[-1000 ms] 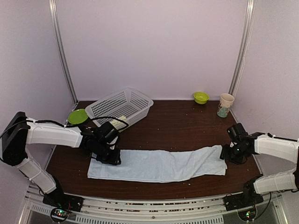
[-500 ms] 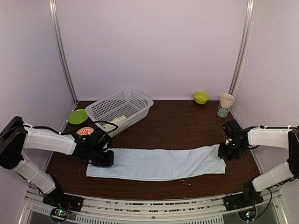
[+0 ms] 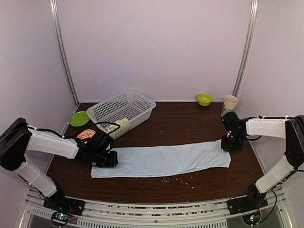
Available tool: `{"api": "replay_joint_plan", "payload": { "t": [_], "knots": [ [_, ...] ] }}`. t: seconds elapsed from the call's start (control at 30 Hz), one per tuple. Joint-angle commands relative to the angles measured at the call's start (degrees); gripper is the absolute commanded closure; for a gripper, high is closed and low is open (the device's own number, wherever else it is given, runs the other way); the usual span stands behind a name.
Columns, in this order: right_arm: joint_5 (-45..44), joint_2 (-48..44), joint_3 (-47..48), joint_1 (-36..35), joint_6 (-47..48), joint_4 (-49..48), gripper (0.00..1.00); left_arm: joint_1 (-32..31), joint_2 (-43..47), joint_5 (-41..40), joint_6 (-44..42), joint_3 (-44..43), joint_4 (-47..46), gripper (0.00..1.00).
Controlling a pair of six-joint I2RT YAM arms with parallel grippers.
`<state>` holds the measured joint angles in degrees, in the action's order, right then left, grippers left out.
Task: Roll the towels
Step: Smooth out the towel at the center of the board.
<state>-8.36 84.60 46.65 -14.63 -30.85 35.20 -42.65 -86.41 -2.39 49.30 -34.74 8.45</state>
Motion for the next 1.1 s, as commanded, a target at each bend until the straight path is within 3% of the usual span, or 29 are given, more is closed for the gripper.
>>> {"api": "replay_joint_plan", "payload": {
  "t": [0.0,0.13,0.4,0.67,0.9,1.07],
  "knots": [
    [-0.54,0.66,1.54,0.49,-0.15,1.94,0.59,0.64,-6.33,0.71,0.36,4.40,7.16,1.00],
    [2.55,-6.08,-0.09,0.50,-2.29,3.10,0.50,0.64,-6.68,1.61,0.21,3.80,6.24,1.00],
    [9.55,-20.49,-13.23,0.49,-8.54,3.51,0.51,0.64,-6.54,1.52,-0.75,2.21,6.53,1.00],
    [11.76,-18.34,-18.49,0.56,-10.37,1.11,0.59,0.64,-5.70,0.91,-1.27,2.08,7.20,1.00],
    [12.25,-15.41,-18.61,0.49,-10.05,0.09,0.74,0.62,-3.50,0.81,-0.83,3.98,7.02,1.00],
    [12.64,-15.64,-18.31,0.48,-9.85,0.40,0.98,0.64,-3.20,0.75,-0.71,4.45,6.93,1.00]
  ]
}}
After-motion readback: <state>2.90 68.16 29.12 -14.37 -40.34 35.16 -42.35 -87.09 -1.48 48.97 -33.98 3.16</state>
